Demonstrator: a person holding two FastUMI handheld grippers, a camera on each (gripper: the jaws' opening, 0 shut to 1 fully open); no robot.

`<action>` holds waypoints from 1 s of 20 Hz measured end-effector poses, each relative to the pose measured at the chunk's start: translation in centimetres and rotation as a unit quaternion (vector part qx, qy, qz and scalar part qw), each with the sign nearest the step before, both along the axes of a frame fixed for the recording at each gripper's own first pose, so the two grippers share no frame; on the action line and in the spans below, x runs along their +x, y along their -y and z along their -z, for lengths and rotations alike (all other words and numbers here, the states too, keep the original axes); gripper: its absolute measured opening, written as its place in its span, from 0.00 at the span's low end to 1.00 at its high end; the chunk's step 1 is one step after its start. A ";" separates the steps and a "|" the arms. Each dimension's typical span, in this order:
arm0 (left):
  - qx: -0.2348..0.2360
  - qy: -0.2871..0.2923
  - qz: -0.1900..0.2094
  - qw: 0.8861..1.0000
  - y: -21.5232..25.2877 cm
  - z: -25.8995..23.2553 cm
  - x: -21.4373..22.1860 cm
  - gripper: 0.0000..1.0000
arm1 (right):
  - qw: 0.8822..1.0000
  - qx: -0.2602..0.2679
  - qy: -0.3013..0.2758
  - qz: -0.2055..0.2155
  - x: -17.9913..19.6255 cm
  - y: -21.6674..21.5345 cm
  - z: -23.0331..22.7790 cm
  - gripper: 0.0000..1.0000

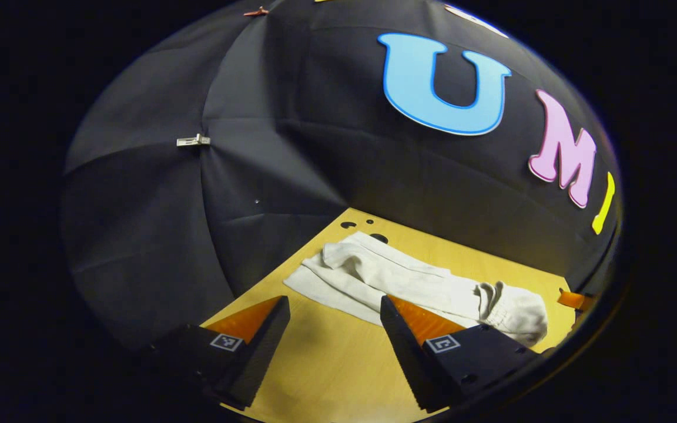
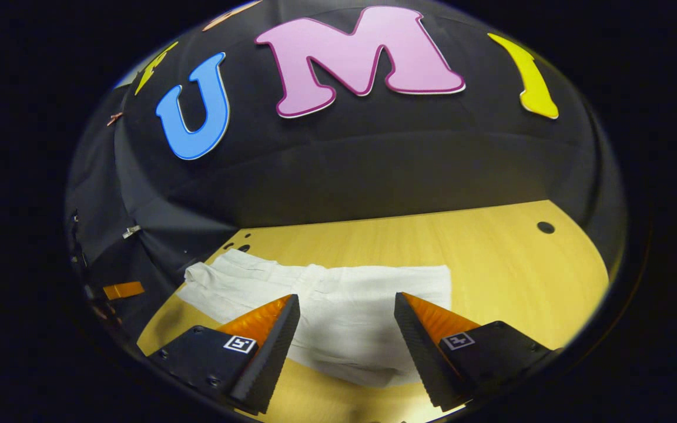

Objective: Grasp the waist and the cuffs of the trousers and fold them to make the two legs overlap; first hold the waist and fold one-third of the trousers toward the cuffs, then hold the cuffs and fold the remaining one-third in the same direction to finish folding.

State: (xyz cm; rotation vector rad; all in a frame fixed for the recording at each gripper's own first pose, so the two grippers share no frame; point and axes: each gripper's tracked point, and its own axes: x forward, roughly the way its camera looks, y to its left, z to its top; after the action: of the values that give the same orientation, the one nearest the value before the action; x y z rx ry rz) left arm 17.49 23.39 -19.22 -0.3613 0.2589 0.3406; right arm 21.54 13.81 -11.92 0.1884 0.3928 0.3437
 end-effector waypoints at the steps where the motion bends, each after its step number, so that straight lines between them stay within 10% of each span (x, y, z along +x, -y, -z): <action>1: -0.001 0.001 -0.002 1.000 -1.0 0.2 0.8 0.97 | 1.000 -0.005 0.001 0.017 -0.5 2.1 -0.3 0.98; 11: -0.023 -0.022 0.012 0.999 -7.1 4.2 9.6 0.97 | 0.981 -0.060 -0.032 0.182 -9.4 23.0 -1.5 0.98; 20: -0.021 -0.054 0.034 0.998 -8.3 7.6 15.5 0.97 | 0.970 -0.111 -0.091 0.196 -19.1 26.5 -0.3 0.98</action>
State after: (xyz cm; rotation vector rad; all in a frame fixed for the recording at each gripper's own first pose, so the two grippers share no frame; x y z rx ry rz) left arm 33.02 31.73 -26.79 -0.3758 0.3837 0.2883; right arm 2.46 -12.64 -11.65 0.0746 0.5605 -0.1105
